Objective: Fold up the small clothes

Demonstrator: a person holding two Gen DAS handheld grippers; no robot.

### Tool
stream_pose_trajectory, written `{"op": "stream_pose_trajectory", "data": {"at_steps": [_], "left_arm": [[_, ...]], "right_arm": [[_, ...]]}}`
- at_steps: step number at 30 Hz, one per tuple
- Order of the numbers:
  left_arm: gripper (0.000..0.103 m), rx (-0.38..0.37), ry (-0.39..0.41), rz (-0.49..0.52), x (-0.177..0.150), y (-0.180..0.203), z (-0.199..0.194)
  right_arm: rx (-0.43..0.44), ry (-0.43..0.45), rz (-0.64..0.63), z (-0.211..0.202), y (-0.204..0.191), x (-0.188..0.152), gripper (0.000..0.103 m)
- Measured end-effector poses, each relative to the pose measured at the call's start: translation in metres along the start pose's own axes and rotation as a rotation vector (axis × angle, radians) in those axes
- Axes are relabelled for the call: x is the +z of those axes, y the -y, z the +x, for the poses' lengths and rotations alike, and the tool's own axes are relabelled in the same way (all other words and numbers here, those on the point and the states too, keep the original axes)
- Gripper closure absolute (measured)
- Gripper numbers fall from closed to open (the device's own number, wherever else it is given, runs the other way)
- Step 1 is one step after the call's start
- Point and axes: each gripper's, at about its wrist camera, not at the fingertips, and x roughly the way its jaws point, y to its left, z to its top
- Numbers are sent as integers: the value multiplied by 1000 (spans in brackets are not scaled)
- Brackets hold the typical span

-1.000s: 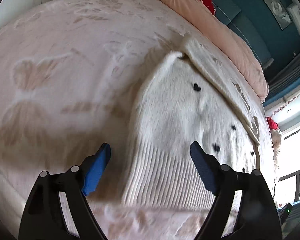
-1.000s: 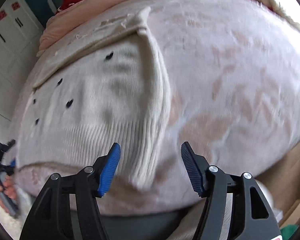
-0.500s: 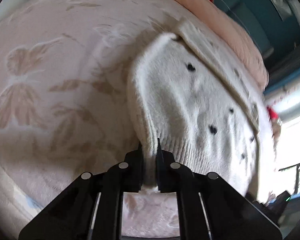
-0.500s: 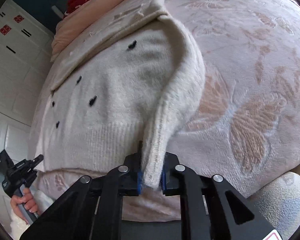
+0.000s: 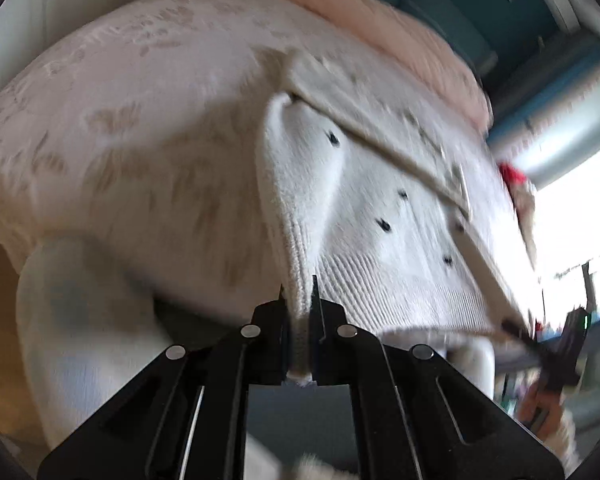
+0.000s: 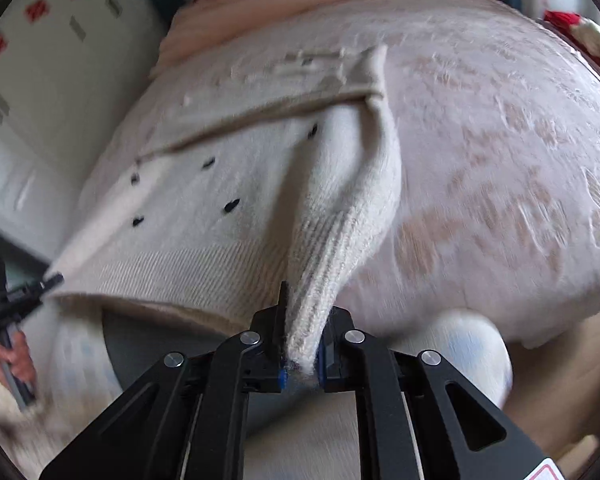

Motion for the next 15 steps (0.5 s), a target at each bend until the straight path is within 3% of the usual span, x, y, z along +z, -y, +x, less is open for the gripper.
{"op": "stream_pose_trajectory", "data": {"at_steps": [4,9,11,15], "left_arm": [[97,0,-120,99,-54,8,-27],[97,-4,-188,122,-77,10,-58],[97,-6,-180,111,-65,13,-70],[97,-69,-36,109,13,38,-76]], "right_arm": [[-2,-150,-94,-8,-8,-53,94],[60,-244,-110,-26,-14,-83,94],[84,-205,-106,-40,-14,-66,94],[104,30,-68,-71,8,22,94]]}}
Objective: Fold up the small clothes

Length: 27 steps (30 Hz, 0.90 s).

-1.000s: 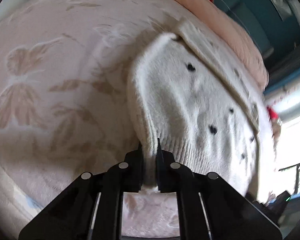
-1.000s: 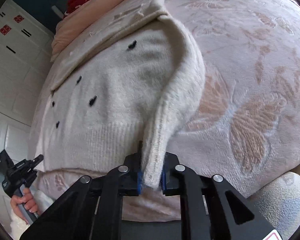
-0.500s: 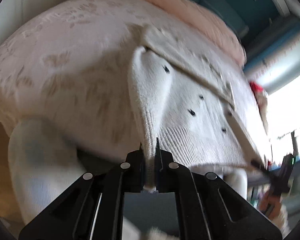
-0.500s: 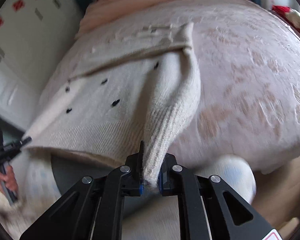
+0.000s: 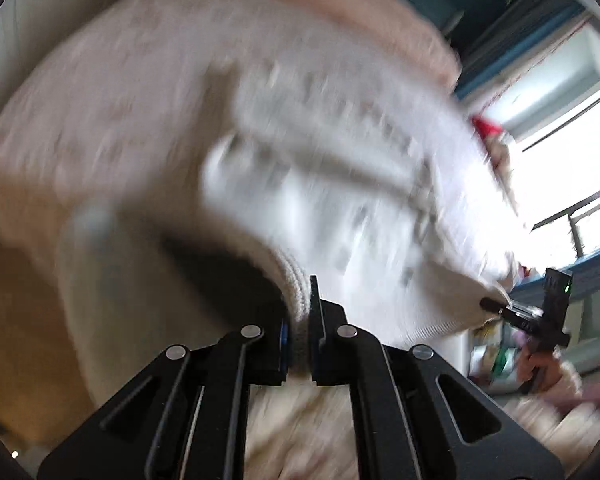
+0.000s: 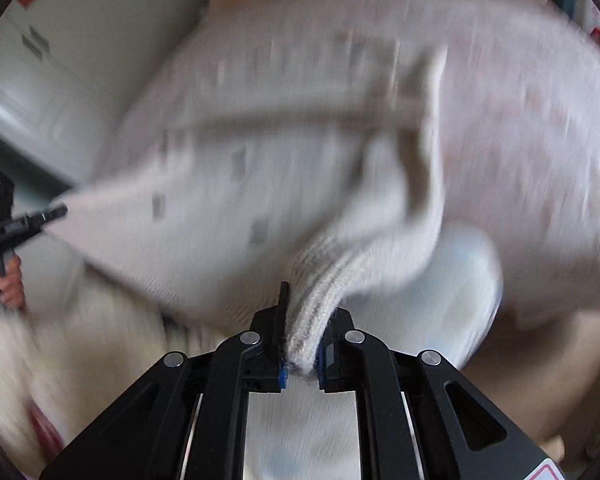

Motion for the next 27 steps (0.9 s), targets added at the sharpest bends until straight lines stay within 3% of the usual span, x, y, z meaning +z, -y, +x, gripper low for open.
{"op": "stream_pose_trajectory", "data": {"at_steps": [3,5,8,9,11,12,13,14,16,19,24,26,27], "left_arm": [[97,14,121,66,78,17,22],[97,36,178,113,119,26,47],[92,96,214,106,175,24,109],[85,96,208,75,186,18,131],[80,178,187,4,197,0,175],[71,209,185,-16,199,-8,188],[63,247,167,-40,200,-17,200],[61,253,158,-78,198,-27,205],[40,213,166,-119,189,-41,202],[27,196,201,-118,179,-51,194],[26,185,133,-80,182,-53,225],[36,193,108,-63,183,-53,240],[56,194,99,-57,184,-52,244]], "right_arm": [[3,174,62,5,38,77,93],[0,247,115,37,61,121,92],[-59,244,207,98,93,152,84],[-95,237,231,113,99,156,81],[-141,257,283,131,109,157,77],[-130,280,316,131,113,154,74],[-117,306,350,128,117,150,63],[-122,332,371,125,120,147,47],[-152,374,363,119,122,139,37],[-208,352,299,122,114,136,30],[-232,242,285,164,114,148,24],[-241,220,292,179,116,150,25],[-242,206,290,184,116,151,31]]}}
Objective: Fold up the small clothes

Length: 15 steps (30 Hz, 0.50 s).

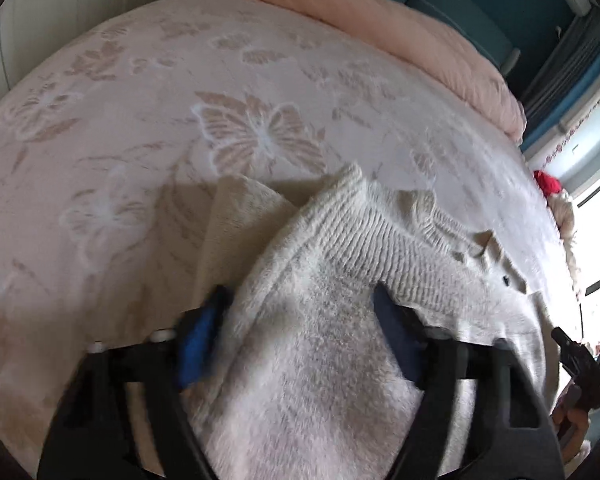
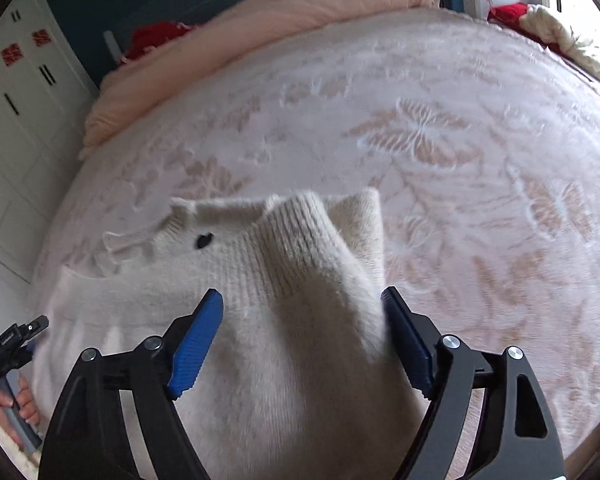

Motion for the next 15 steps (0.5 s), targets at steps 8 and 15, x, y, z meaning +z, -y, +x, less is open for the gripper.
{"op": "stream_pose_trajectory", "data": {"at_steps": [8,15], "left_arm": [[97,-94,96,43,28,18,-65],[95,26,48,55,78,29,-31]], "right_arm": [[171,196,26,-93,-13,38,93],[29,51,40,-13,0,63,84]]}}
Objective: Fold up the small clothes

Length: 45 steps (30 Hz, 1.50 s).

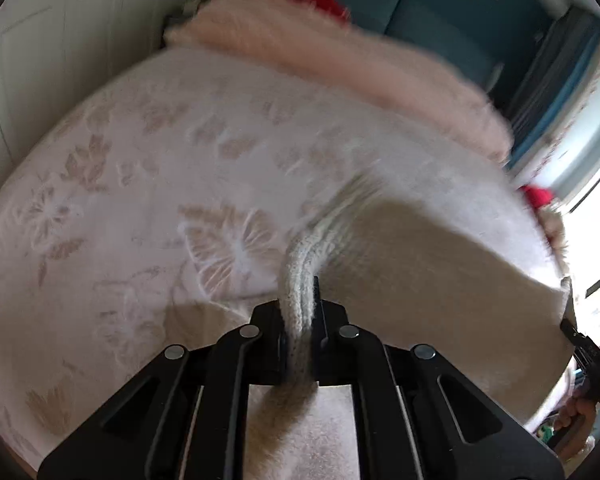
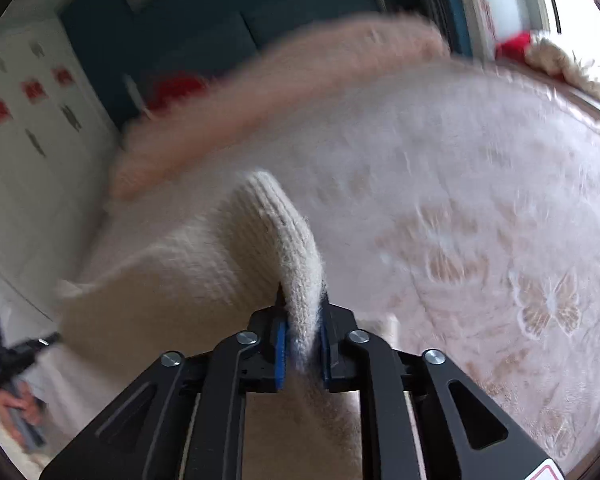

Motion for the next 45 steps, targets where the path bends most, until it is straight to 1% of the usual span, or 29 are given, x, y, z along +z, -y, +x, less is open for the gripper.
{"op": "stream_pose_trajectory", "data": {"at_steps": [1,2,3,4,5,6,7,8,10,12,16,18,21,22,23,24,25,28,31,33,35,36,37,38,40,41,42,43,45], "left_arm": [[91,30,-52,0,-4,-1,23],[91,64,-105,3,-11,-4,44],[91,97,-137,11,-21,-7,55],[90,125,-155,17,-33,-10,61],[90,107,-130,13,-39,-12,55],[85,69,-79,11,-49,-13,37],[75,65,-59,22,-56,-14,24],[66,76,-44,29,-64,-16,11],[48,78,-7,15,-84,-24,-17],[42,46,-18,-39,-110,-39,-37],[31,-17,-45,-224,-152,-70,-44],[31,-48,-70,-381,-166,-86,-33],[30,-76,-35,-472,-170,-89,-28],[41,-78,-24,-468,-166,-86,-26],[58,-103,-32,-459,-162,-82,-22],[74,-120,-71,-452,-155,-78,-19],[79,-115,-66,-451,-152,-75,-25],[82,-127,-17,-363,-135,-59,-64],[82,-116,-30,-302,-139,-53,-105],[82,-44,-71,-250,-158,-56,-108],[80,-11,-171,-268,-186,-70,-84],[78,5,-214,-284,-199,-76,-72],[75,16,-244,-308,-213,-81,-61],[74,8,-211,-327,-218,-83,-64],[70,28,-147,-299,-209,-78,-84],[69,42,-108,-271,-198,-73,-96],[62,44,-47,-227,-182,-66,-110],[47,46,-10,-197,-170,-60,-117],[33,44,43,-156,-144,-49,-122]], "right_arm": [[-63,-87,18,27,9,-10,84],[-94,-125,29,36,15,-20,86],[-86,-111,40,32,18,-27,86],[-54,-49,54,9,20,-36,85],[-40,-16,54,-9,20,-43,80],[-36,5,51,-24,21,-48,72],[-38,41,46,-49,21,-62,50],[-38,58,39,-63,23,-71,37],[-56,40,17,-86,29,-98,36],[-44,-28,54,-91,39,-129,35],[102,-107,264,-75,65,-171,33],[185,-114,358,-62,69,-175,33],[255,-100,458,-44,69,-173,31],[271,-91,466,-40,65,-167,37],[273,-91,460,-39,59,-162,78],[275,-95,449,-41,54,-156,86],[276,-63,428,-55,46,-147,86],[273,4,298,-106,24,-133,88],[197,-15,166,-135,17,-142,89],[112,-105,120,-121,24,-165,88],[28,-296,143,-81,47,-203,81],[19,-313,173,-77,55,-213,75],[54,-279,215,-87,63,-216,74],[36,-252,215,-99,64,-212,67],[-48,-189,182,-122,63,-202,51],[-83,-142,143,-134,59,-192,48],[-98,-108,107,-141,55,-182,47],[-90,-75,67,-145,47,-166,44],[-55,-50,42,-133,37,-139,40]]}}
